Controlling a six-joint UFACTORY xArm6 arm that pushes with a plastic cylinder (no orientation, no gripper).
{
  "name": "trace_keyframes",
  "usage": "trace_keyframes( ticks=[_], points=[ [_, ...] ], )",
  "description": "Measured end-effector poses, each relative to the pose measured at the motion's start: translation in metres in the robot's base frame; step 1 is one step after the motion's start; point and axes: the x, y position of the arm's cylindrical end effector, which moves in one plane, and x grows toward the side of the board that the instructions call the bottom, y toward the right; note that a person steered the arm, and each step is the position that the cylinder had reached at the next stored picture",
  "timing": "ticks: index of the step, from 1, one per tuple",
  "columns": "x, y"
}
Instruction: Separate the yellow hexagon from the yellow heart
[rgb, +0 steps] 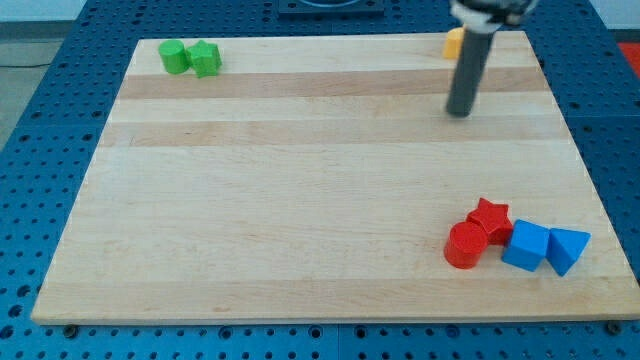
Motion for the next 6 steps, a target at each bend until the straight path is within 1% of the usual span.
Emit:
trace_keyframes(
  ticks=[1,2,3,5,6],
  points=[
    [-0.050,0.065],
    [-0.093,0.082],
    [-0.141,0.083],
    [-0.142,0.080],
    [-0.142,0.065]
  ],
)
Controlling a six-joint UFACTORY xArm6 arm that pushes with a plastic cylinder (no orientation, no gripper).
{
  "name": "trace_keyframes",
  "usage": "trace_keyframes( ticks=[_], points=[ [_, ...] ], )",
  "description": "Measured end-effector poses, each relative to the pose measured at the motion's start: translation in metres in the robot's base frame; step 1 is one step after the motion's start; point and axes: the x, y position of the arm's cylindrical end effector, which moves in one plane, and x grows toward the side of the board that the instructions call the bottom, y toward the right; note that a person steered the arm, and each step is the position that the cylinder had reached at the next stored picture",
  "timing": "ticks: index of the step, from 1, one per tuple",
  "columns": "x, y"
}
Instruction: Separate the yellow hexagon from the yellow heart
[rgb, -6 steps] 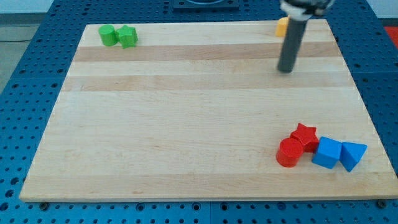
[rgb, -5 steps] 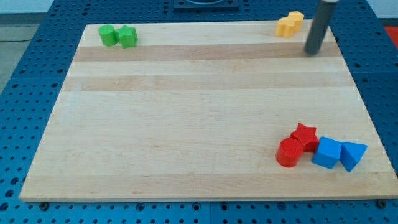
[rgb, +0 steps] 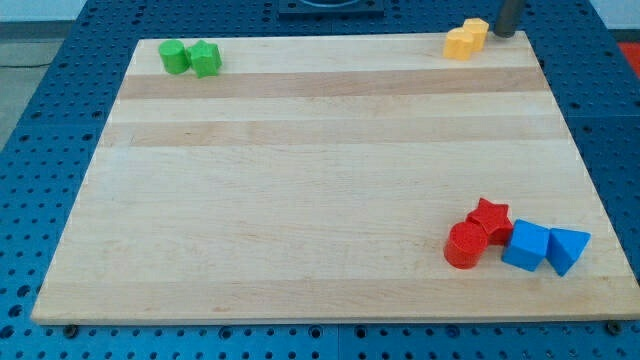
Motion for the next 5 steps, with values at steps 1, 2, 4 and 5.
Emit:
trace_keyframes(
  ticks=[1,2,4,5],
  points=[
    [0.001,-0.026],
    [0.001,-0.035],
    [0.007,-0.079],
    [0.018,-0.093]
  ],
)
